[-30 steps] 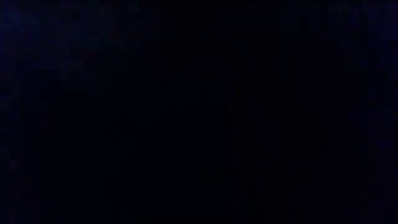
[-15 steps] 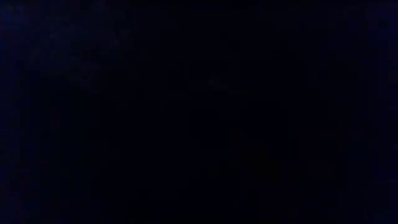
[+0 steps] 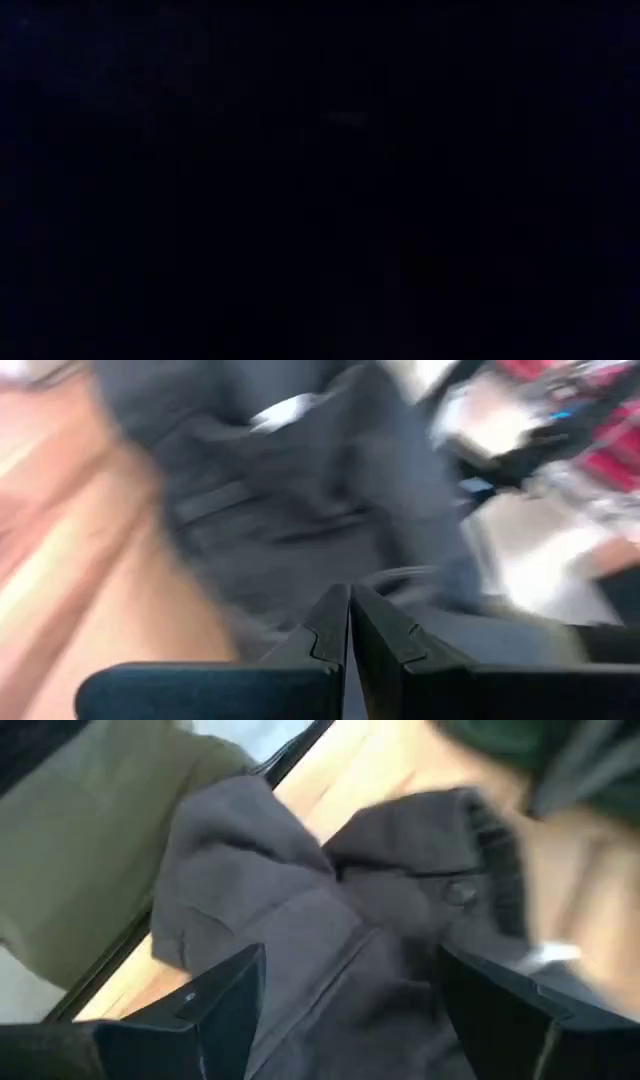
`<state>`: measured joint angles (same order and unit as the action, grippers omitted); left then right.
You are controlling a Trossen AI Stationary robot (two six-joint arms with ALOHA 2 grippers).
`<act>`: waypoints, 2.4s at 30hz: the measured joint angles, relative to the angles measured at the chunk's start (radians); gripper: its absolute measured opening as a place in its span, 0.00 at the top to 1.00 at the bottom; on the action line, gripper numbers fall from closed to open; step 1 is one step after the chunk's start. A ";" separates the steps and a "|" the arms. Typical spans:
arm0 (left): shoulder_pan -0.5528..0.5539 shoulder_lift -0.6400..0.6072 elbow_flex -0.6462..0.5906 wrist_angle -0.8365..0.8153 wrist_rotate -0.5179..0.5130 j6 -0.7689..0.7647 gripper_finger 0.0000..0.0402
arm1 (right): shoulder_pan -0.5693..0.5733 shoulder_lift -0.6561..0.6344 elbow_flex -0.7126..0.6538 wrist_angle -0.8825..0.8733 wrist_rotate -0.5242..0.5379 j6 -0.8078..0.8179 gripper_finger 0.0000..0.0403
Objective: Sort clothes
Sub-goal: Put the pants into the right laundry organizer
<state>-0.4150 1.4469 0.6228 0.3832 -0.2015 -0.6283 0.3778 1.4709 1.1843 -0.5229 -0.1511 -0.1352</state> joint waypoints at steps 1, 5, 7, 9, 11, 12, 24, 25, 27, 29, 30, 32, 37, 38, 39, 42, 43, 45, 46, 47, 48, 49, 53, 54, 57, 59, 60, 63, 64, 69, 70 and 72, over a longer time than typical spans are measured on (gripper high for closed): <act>0.014 0.027 0.001 0.002 -0.012 -0.009 0.98 | -0.008 0.011 -0.060 0.081 -0.036 -0.002 0.31; 0.078 0.114 0.030 -0.002 -0.055 -0.012 0.98 | -0.027 0.078 -0.224 0.290 -0.080 -0.013 0.31; 0.107 0.129 0.054 -0.015 -0.055 0.020 0.98 | -0.031 0.123 -0.254 0.329 -0.085 -0.013 0.31; 0.125 0.127 0.092 -0.048 -0.054 0.065 0.98 | -0.033 0.176 -0.267 0.338 -0.086 -0.018 0.30; 0.132 0.109 0.128 -0.112 -0.050 0.115 0.98 | -0.037 0.236 -0.267 0.347 -0.088 -0.032 0.28; 0.134 0.101 0.149 -0.146 -0.050 0.142 0.98 | -0.037 0.263 -0.267 0.354 -0.089 -0.050 0.27; 0.049 -0.045 0.353 -0.547 -0.263 0.302 0.98 | -0.155 0.415 -0.281 0.467 0.021 -0.085 0.57; 0.033 -0.055 0.362 -0.552 -0.263 0.318 0.98 | -0.169 0.415 -0.281 0.465 0.034 -0.070 0.65; -0.006 -0.077 0.364 -0.579 -0.266 0.327 0.98 | -0.187 0.415 -0.281 0.455 0.050 -0.045 0.81; -0.046 -0.091 0.371 -0.566 -0.280 0.327 0.98 | -0.194 0.407 -0.281 0.447 0.056 -0.036 0.93; -0.070 -0.097 0.371 -0.575 -0.297 0.326 0.98 | -0.194 0.401 -0.281 0.442 0.064 -0.033 0.96; -0.119 -0.103 0.370 -0.564 -0.348 0.315 0.98 | -0.185 0.364 -0.283 0.411 0.097 -0.001 0.95; -0.252 -0.125 0.371 -0.409 -0.485 0.351 0.98 | -0.137 0.165 -0.270 0.307 0.237 0.054 0.97; -0.283 -0.131 0.371 -0.385 -0.508 0.395 0.98 | -0.123 0.107 -0.253 0.310 0.280 0.054 0.98; -0.308 -0.135 0.370 -0.359 -0.532 0.437 0.98 | -0.107 0.049 -0.238 0.320 0.330 0.055 0.98; -0.370 -0.142 0.370 -0.308 -0.613 0.540 0.98 | -0.054 -0.110 -0.199 0.303 0.508 0.037 0.98; -0.390 -0.144 0.370 -0.304 -0.646 0.562 0.98 | -0.030 -0.159 -0.185 0.303 0.570 0.016 0.99; -0.409 -0.145 0.370 -0.301 -0.701 0.578 0.98 | 0.019 -0.254 -0.148 0.309 0.721 -0.056 0.99; -0.416 -0.145 0.370 -0.306 -0.728 0.579 0.98 | 0.043 -0.295 -0.125 0.324 0.806 -0.097 0.99; -0.423 -0.144 0.370 -0.309 -0.747 0.579 0.98 | 0.066 -0.334 -0.101 0.343 0.898 -0.145 0.99; -0.428 -0.144 0.370 -0.311 -0.756 0.577 0.98 | 0.087 -0.367 -0.080 0.353 0.989 -0.200 0.99; -0.428 -0.144 0.370 -0.316 -0.757 0.571 0.98 | 0.102 -0.397 -0.060 0.369 1.064 -0.262 0.99; -0.429 -0.144 0.370 -0.325 -0.757 0.571 0.98 | 0.143 -0.485 0.025 0.471 1.276 -0.494 0.99; -0.427 -0.144 0.370 -0.327 -0.757 0.571 0.98 | 0.142 -0.505 0.043 0.497 1.294 -0.527 0.99; -0.421 -0.144 0.370 -0.344 -0.757 0.582 0.98 | 0.103 -0.559 0.086 0.550 1.292 -0.615 0.99; -0.412 -0.144 0.370 -0.359 -0.757 0.596 0.98 | 0.062 -0.584 0.103 0.620 1.292 -0.671 0.99; -0.409 -0.144 0.370 -0.363 -0.757 0.598 0.98 | 0.043 -0.596 0.105 0.659 1.288 -0.703 0.99; -0.401 -0.144 0.370 -0.363 -0.757 0.596 0.98 | -0.018 -0.629 0.097 0.729 1.259 -0.753 0.99; -0.401 -0.144 0.370 -0.364 -0.757 0.594 0.98 | -0.042 -0.641 0.089 0.717 1.259 -0.748 0.99; -0.408 -0.144 0.370 -0.365 -0.756 0.589 0.98 | -0.161 -0.691 0.008 0.428 1.323 -0.491 1.00; -0.409 -0.144 0.370 -0.365 -0.756 0.593 0.98 | -0.188 -0.699 -0.022 0.343 1.304 -0.372 1.00; -0.411 -0.144 0.370 -0.365 -0.755 0.597 0.98 | -0.260 -0.708 -0.090 0.190 1.218 -0.124 1.00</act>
<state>-0.8261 1.3033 0.9928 0.0177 -0.9565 -0.0311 0.1177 0.7630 1.0941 -0.3329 1.0672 -0.2587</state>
